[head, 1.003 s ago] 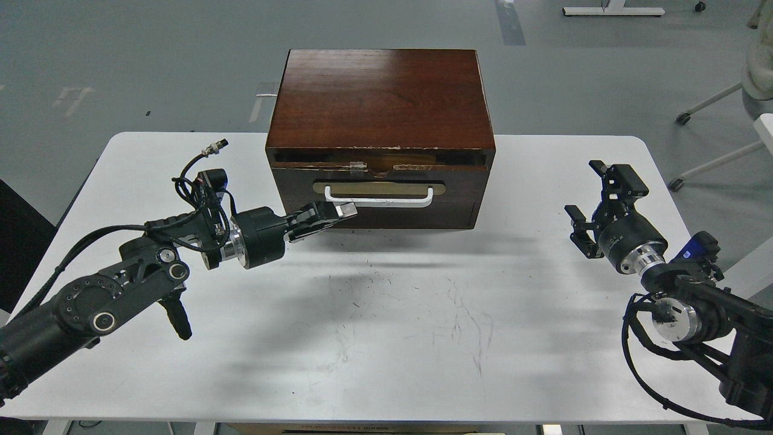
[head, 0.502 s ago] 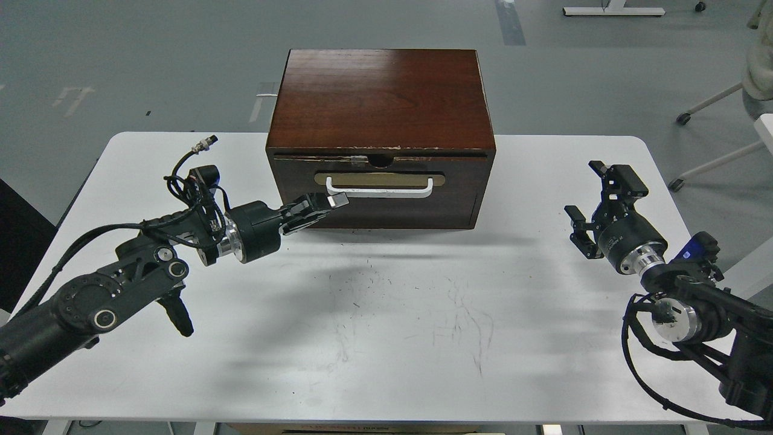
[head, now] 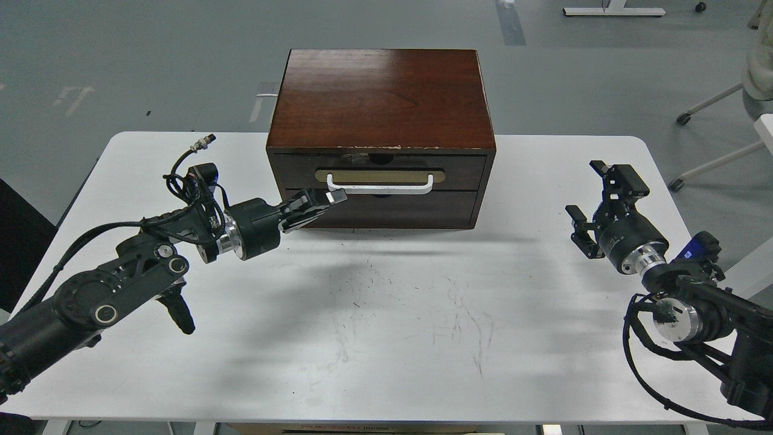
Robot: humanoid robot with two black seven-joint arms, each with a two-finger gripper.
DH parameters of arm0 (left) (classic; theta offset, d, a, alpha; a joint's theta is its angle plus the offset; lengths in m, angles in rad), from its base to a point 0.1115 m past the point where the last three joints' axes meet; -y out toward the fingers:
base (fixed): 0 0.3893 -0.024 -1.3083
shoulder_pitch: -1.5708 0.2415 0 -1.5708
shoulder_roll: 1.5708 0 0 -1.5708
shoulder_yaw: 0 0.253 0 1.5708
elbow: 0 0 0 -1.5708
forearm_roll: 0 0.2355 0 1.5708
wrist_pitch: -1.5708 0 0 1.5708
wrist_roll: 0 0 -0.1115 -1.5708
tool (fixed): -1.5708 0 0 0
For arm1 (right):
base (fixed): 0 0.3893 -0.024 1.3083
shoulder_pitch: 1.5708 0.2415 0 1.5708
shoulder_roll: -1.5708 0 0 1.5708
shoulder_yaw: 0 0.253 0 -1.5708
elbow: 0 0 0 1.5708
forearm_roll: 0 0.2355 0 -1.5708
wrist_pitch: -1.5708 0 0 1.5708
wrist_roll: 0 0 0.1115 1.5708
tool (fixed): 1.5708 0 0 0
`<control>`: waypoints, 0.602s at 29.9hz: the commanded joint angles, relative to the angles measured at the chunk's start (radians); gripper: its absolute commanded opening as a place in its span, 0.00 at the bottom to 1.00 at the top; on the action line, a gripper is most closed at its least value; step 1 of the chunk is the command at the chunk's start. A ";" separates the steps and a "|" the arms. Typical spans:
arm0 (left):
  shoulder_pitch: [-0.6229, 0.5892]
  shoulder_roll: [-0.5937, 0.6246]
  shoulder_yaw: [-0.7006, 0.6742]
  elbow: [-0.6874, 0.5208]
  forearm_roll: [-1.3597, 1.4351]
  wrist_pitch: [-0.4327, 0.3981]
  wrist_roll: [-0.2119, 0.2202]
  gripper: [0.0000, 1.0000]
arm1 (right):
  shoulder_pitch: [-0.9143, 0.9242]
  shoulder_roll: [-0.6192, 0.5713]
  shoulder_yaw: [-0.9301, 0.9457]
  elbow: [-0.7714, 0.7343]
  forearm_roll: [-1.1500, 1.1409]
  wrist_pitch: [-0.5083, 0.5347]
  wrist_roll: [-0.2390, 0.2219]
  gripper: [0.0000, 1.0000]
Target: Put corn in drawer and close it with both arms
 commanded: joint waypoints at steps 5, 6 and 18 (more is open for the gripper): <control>0.036 0.138 -0.007 -0.166 -0.023 -0.119 -0.083 0.00 | -0.003 -0.007 0.003 0.003 0.000 0.000 0.000 1.00; 0.036 0.152 -0.007 -0.178 -0.035 -0.119 -0.087 0.00 | -0.003 -0.007 0.003 0.003 0.000 0.000 0.000 1.00; 0.038 0.238 -0.126 -0.165 -0.615 -0.119 -0.087 1.00 | 0.034 -0.001 0.032 -0.003 0.002 -0.006 0.000 1.00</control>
